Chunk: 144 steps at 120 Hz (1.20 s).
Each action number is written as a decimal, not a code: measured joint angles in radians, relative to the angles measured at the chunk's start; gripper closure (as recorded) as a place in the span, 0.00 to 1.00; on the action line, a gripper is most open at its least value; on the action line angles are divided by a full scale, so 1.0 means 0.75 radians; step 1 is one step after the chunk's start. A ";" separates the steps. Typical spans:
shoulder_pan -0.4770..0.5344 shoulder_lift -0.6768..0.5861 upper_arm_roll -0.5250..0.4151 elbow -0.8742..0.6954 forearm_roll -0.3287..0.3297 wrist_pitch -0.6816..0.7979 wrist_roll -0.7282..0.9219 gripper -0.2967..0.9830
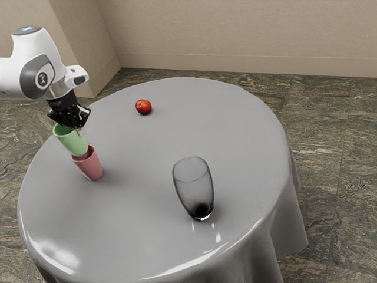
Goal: Place the right cup onto the left cup
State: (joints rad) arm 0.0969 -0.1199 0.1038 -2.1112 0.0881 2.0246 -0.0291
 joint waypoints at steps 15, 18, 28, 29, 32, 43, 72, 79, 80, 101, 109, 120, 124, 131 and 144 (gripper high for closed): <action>0.000 0.010 -0.001 0.000 0.000 0.004 -0.001 0.85; 0.000 0.014 -0.001 0.000 0.001 0.004 -0.001 0.85; 0.000 0.022 -0.001 0.001 0.001 0.006 -0.002 0.85; 0.000 0.023 -0.001 0.001 0.001 0.006 -0.002 0.85; 0.000 0.027 -0.001 0.001 0.001 0.006 -0.003 0.85; 0.000 0.042 -0.001 0.002 0.001 0.008 -0.004 0.85; 0.000 0.093 -0.001 0.004 0.001 0.019 -0.009 0.85; 0.000 0.098 -0.002 0.003 0.000 0.025 -0.010 0.82; 0.000 0.098 -0.002 0.003 -0.001 0.026 -0.010 0.81; -0.001 0.089 -0.003 0.001 -0.019 0.035 -0.010 0.51; -0.001 0.079 -0.003 0.003 -0.022 0.033 -0.010 0.44; 0.000 0.069 -0.003 0.020 -0.024 0.019 -0.008 0.37; 0.000 0.068 -0.003 0.033 -0.024 0.009 -0.008 0.35; 0.002 0.069 -0.006 0.065 -0.023 -0.017 -0.007 0.32; 0.007 0.074 -0.019 0.144 -0.023 -0.082 -0.005 0.28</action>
State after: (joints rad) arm 0.1019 -0.0647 0.0895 -2.0028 0.0709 1.9634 -0.0327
